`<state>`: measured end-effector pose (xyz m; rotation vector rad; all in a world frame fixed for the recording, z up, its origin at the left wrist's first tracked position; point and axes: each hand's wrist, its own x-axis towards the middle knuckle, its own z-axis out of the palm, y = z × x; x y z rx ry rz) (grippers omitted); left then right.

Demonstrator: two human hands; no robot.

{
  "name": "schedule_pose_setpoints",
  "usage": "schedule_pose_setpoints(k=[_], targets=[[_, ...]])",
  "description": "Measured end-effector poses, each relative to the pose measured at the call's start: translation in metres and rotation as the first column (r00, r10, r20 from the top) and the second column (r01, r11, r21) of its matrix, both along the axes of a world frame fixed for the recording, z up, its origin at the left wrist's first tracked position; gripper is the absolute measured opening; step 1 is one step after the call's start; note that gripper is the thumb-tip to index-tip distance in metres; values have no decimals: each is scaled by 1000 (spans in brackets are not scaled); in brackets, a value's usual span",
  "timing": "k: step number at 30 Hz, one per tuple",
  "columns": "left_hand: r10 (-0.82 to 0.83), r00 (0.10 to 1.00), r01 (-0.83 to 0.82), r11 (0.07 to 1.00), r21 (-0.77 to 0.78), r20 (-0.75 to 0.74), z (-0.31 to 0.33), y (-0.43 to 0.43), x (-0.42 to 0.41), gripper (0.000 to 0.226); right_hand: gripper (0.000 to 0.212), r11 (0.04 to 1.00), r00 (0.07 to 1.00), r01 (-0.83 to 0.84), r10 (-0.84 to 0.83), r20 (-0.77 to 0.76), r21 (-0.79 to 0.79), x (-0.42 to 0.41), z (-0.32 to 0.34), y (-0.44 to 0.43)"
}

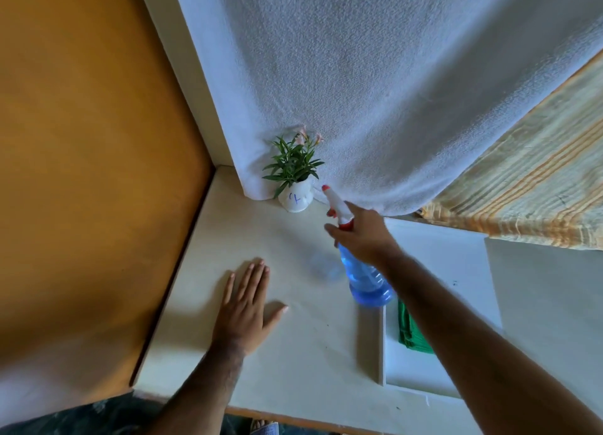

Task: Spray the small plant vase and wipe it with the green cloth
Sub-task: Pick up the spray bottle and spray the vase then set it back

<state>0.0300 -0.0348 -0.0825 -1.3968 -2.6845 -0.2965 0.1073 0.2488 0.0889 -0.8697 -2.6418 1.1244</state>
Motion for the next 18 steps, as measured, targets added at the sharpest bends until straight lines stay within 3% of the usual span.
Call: schedule_pose_setpoints(k=[9, 12, 18], targets=[[11, 1000, -11, 1000, -20, 6, -1, -2, 0, 91, 24, 999, 960, -32, 21, 281, 33, -47, -32, -26], [18, 1000, -18, 1000, -24, 15, -1, -2, -1, 92, 13, 998, 945, -15, -6, 327, 62, -59, -32, -29], [17, 1000, -16, 999, -36, 22, 0, -2, -1, 94, 21, 995, 925, 58, -84, 370, 81, -70, -35, -27]])
